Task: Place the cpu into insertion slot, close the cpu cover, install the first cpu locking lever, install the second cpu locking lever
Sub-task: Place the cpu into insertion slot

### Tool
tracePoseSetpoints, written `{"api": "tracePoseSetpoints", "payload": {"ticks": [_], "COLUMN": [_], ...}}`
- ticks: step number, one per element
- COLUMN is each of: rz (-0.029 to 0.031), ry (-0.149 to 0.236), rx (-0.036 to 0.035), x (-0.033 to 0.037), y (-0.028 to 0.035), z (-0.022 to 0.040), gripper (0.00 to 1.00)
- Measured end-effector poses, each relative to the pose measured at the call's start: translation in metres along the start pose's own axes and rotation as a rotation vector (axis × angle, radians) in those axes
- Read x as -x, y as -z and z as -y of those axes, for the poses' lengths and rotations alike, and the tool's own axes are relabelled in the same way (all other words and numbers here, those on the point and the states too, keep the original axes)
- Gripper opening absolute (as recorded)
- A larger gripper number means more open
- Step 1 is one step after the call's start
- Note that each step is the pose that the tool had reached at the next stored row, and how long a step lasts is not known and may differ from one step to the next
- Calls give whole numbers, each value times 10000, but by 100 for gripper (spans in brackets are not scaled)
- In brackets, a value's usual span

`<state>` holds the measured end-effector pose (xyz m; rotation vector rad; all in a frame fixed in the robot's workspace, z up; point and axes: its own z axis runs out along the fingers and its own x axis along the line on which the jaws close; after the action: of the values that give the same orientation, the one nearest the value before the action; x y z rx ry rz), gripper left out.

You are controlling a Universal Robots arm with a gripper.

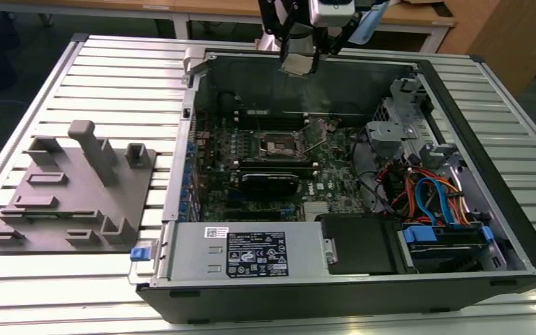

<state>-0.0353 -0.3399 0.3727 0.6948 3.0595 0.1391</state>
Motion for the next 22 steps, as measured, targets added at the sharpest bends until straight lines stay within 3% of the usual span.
{"api": "tracePoseSetpoints", "payload": {"ticks": [14, 18, 22], "rz": [5, 37, 98], "ry": [-59, -404, -1098], "rx": [1, 6, 15], "x": [0, 0, 0], "y": [0, -3, -7], "z": [0, 1, 1], "gripper": [54, 54, 54]}}
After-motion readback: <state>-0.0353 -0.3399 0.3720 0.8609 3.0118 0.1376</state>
